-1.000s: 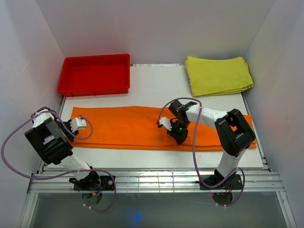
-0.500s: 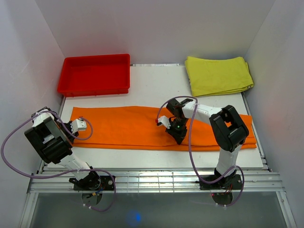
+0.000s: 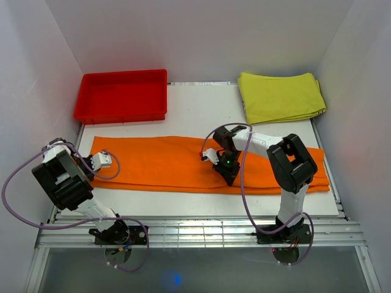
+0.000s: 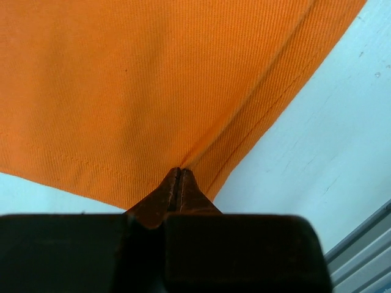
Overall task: Fold and stack the trousers
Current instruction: Fold the trousers
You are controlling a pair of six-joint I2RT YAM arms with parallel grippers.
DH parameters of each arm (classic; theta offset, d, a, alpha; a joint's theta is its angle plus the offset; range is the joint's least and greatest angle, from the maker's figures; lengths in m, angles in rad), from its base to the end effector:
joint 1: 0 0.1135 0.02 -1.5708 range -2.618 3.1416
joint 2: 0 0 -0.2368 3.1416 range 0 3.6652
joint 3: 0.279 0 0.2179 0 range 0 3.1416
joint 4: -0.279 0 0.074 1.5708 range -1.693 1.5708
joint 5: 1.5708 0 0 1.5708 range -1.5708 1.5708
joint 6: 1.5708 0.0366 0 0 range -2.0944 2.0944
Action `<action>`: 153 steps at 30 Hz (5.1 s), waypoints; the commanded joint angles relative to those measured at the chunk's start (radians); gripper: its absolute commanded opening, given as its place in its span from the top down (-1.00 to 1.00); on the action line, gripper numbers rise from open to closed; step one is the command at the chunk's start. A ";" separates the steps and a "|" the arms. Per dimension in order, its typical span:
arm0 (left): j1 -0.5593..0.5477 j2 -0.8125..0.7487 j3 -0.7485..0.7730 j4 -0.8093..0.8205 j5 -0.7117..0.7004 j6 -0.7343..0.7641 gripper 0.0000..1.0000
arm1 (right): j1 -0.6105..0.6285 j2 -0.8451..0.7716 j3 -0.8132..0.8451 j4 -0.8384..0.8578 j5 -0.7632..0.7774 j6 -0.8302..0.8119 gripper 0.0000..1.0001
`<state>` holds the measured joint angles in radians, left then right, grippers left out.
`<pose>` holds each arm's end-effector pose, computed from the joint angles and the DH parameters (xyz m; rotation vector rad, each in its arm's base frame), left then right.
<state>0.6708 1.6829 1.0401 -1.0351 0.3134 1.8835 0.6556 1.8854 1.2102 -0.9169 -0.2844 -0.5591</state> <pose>0.1938 0.1394 0.1631 1.6097 2.3636 -0.2775 0.2252 0.1861 0.1455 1.7515 -2.5284 -0.4382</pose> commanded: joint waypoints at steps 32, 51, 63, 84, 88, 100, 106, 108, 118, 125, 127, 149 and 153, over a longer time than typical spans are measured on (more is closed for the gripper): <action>0.013 0.233 0.032 0.105 -0.203 -0.302 1.00 | 0.027 0.075 0.063 0.038 0.024 0.027 0.85; 0.013 0.256 0.067 0.119 -0.226 -0.371 1.00 | 0.024 -0.134 -0.142 -0.013 -0.162 -0.133 0.84; 0.015 0.199 0.480 -0.210 0.039 -0.420 1.00 | 0.022 0.037 -0.117 0.133 -0.061 -0.019 0.84; 0.059 0.388 0.242 0.066 -0.200 -0.533 1.00 | 0.007 -0.034 0.083 -0.039 -0.075 -0.070 0.84; 0.058 0.428 0.252 0.096 -0.247 -0.560 1.00 | 0.001 -0.088 0.155 -0.141 -0.108 -0.139 0.84; 0.058 0.429 0.210 0.115 -0.283 -0.583 1.00 | 0.038 -0.154 -0.035 -0.164 -0.253 -0.171 0.85; 0.058 0.428 0.212 0.129 -0.297 -0.607 1.00 | 0.067 -0.039 -0.129 0.027 -0.190 -0.068 0.85; 0.061 0.419 0.216 0.129 -0.284 -0.612 1.00 | 0.067 -0.019 -0.121 0.055 -0.159 -0.042 0.84; 0.110 0.216 0.406 -0.143 0.030 -0.460 -0.18 | 0.038 -0.063 0.047 -0.032 -0.160 -0.039 -0.11; 0.070 0.069 0.491 -0.223 0.225 -0.472 -0.83 | -0.120 -0.117 0.326 -0.128 -0.283 -0.108 -0.05; 0.055 0.072 0.483 -0.214 0.262 -0.524 -0.86 | -0.172 -0.073 0.428 -0.151 -0.285 -0.116 0.03; -0.082 0.254 0.264 0.250 0.086 -1.103 -0.79 | -0.211 0.322 0.637 0.108 -0.004 -0.093 0.15; -0.083 0.302 0.265 0.260 0.010 -1.112 -0.72 | -0.211 0.333 0.609 0.089 0.019 -0.145 0.40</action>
<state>0.5831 1.9213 1.3216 -0.8375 0.4461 0.8043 0.4408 2.2589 1.8439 -0.8459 -0.3077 -0.6662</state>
